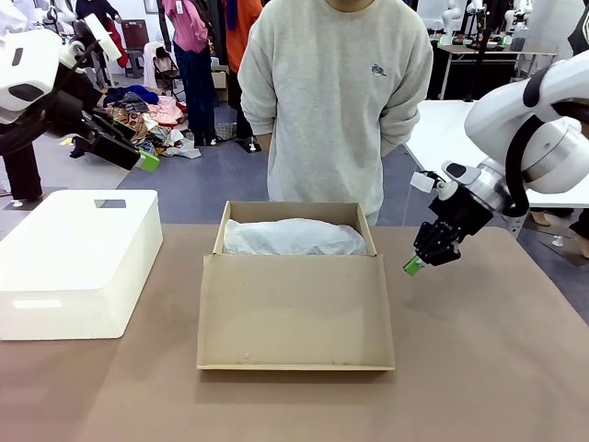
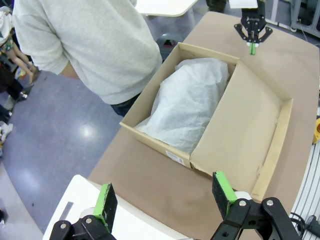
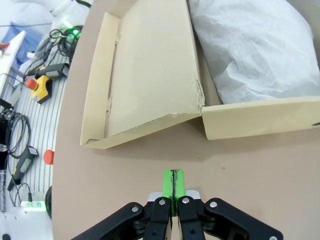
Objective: Pack the shoes into the box.
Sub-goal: Close the Shoes Box.
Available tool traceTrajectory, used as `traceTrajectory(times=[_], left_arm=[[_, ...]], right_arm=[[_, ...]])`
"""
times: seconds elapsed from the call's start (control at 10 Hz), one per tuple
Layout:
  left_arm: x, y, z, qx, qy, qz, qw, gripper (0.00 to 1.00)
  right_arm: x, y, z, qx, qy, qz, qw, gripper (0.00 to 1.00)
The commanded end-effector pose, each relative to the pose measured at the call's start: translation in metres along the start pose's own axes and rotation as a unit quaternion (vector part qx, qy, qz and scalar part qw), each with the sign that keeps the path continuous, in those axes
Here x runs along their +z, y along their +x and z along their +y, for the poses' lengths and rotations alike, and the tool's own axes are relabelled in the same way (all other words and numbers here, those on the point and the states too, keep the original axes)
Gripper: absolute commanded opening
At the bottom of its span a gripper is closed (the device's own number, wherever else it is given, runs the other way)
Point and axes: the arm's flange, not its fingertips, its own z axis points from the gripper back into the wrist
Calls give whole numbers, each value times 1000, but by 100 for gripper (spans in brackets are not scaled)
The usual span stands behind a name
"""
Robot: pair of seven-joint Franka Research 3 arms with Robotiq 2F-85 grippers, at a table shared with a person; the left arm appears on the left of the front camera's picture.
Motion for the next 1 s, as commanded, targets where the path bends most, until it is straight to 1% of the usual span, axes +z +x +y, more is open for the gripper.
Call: traceTrajectory(times=[0.0,0.3,0.9], left_arm=[[-1,0,1,-2,0,-7,1000,100],[-1,0,1,-2,0,-7,1000,100],[-1,0,1,-2,0,-7,1000,100]], right_arm=[[-14,-7,-6,31,5,-33,999,0],[-36,-14,-10,48,32,-33,998,0],[-62,-12,-9,67,68,-56,994,0]])
